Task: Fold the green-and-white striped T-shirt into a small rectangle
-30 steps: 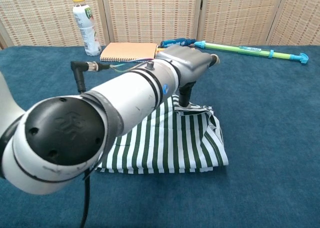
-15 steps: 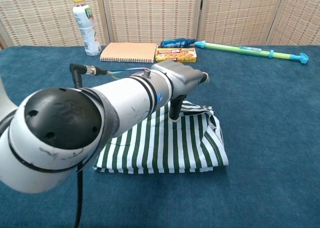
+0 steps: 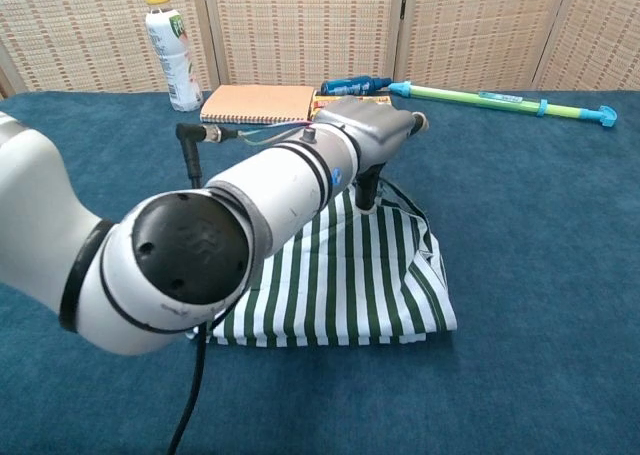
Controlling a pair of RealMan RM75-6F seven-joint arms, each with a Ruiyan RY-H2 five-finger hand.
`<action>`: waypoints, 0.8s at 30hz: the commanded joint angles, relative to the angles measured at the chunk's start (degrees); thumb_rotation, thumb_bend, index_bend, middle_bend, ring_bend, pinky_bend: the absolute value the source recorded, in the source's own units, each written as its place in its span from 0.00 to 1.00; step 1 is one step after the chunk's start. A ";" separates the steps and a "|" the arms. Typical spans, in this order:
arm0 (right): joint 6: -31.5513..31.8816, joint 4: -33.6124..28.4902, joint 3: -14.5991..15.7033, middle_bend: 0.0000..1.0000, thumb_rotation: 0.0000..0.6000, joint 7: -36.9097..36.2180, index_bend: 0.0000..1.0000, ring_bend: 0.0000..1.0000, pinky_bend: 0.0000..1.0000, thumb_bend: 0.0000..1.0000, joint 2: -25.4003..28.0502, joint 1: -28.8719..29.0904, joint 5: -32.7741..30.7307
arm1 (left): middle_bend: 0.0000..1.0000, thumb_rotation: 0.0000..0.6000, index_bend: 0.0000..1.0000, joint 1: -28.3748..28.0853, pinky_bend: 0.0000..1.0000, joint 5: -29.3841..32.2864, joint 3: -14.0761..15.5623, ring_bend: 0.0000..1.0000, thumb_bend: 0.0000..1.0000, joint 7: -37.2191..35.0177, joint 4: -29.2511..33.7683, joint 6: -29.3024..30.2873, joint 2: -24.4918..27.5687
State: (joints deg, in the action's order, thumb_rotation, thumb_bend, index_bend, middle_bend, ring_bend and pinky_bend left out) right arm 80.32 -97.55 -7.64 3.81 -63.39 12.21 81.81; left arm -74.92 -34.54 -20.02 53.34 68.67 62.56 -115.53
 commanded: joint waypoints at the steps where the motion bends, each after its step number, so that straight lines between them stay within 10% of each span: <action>1: 0.09 -0.08 -0.08 0.97 1.00 0.05 0.44 1.00 1.00 0.57 0.04 -0.05 -0.09 | 0.79 1.00 0.00 0.53 0.89 -3.83 -1.79 0.77 0.25 -5.83 -4.28 0.73 -2.56; 12: 0.04 0.07 -0.24 0.97 1.00 -0.33 0.44 1.00 1.00 0.57 0.14 -0.03 -0.14 | 0.78 1.00 0.00 5.28 0.89 -5.85 -3.96 0.76 0.24 -10.84 -1.04 1.33 0.69; 24: 0.09 0.81 0.31 0.93 1.00 -1.59 0.44 0.97 1.00 0.57 0.44 -0.44 0.54 | 0.64 1.00 0.00 19.87 0.77 -11.35 3.12 0.60 0.24 -14.64 20.23 8.15 18.98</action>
State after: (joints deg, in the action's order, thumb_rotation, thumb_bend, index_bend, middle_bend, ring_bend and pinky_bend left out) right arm 80.45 -96.76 -7.38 2.26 -62.97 11.77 82.29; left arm -58.50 -44.40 -18.99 40.29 85.17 68.75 -100.30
